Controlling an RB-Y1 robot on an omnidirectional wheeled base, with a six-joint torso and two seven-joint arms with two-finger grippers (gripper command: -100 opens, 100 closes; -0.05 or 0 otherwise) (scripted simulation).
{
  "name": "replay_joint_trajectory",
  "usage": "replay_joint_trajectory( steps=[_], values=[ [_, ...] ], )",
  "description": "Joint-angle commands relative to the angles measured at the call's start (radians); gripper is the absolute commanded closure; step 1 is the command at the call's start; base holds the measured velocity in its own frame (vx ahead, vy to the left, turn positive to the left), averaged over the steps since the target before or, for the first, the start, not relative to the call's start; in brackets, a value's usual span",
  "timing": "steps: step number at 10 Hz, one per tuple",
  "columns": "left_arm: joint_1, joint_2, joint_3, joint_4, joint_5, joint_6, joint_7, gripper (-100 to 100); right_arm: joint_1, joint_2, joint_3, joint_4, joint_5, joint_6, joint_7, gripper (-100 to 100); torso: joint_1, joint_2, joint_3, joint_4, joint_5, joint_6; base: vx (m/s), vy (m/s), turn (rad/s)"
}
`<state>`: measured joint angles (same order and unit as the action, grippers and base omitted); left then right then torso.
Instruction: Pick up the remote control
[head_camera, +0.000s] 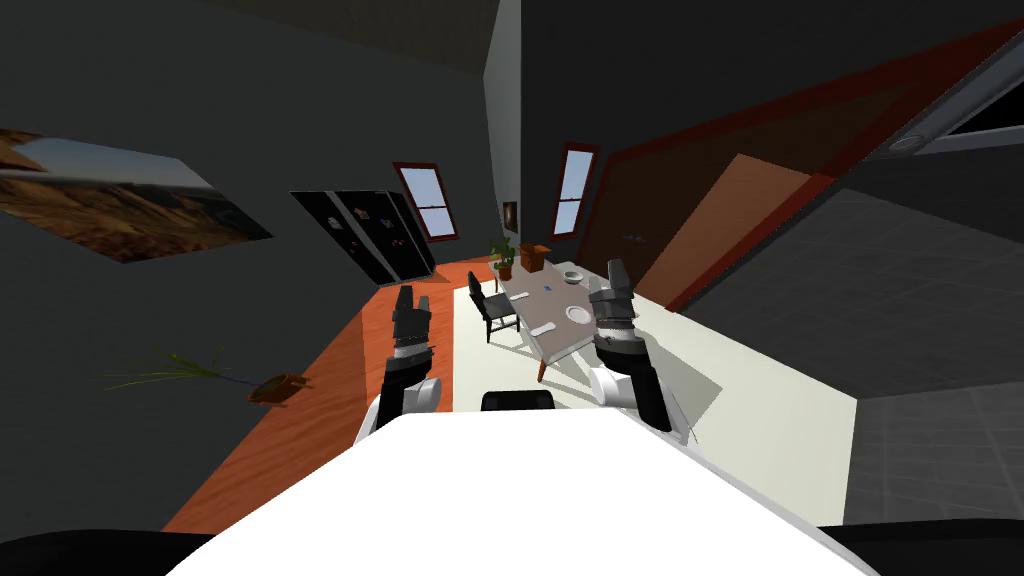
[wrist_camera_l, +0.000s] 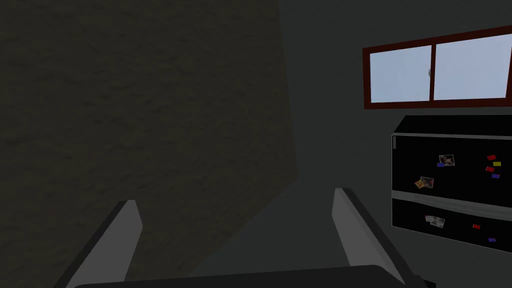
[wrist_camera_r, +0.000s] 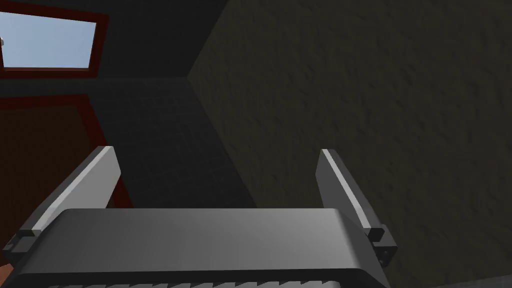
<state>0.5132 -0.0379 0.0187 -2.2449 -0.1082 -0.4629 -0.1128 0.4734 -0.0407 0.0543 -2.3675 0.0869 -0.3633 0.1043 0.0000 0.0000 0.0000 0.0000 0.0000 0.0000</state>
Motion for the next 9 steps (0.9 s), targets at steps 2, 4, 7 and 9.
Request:
replay_joint_trajectory(
  steps=[2, 4, 7, 9],
  values=[
    [0.000, 0.000, 0.000, 0.000, 0.000, 0.000, 0.000, 0, -0.009, -0.066, 0.019, 0.048, 0.030, -0.009, 0.008, -100, 0.001, -0.001, 0.000, 0.000, 0.000, -0.001, 0.015, 0.033, 0.183],
    [0.000, 0.000, 0.000, 0.000, 0.000, 0.000, 0.000, 0, -0.017, -0.118, 0.028, 0.088, 0.053, -0.018, 0.014, -100, 0.003, -0.002, -0.001, 0.000, 0.001, 0.000, 0.019, 0.055, 0.145],
    [0.000, 0.000, 0.000, 0.000, 0.000, 0.000, 0.000, 0, -0.034, -0.204, 0.041, 0.172, 0.098, -0.034, 0.025, -100, 0.004, -0.001, -0.001, 0.000, 0.001, -0.001, 0.011, 0.058, 0.200],
    [0.000, 0.000, 0.000, 0.000, 0.000, 0.000, 0.000, 0, -0.042, -0.249, 0.046, 0.206, 0.115, -0.040, 0.029, -100, 0.002, -0.001, 0.000, 0.000, 0.001, 0.000, 0.007, 0.038, 0.106]
  ],
)
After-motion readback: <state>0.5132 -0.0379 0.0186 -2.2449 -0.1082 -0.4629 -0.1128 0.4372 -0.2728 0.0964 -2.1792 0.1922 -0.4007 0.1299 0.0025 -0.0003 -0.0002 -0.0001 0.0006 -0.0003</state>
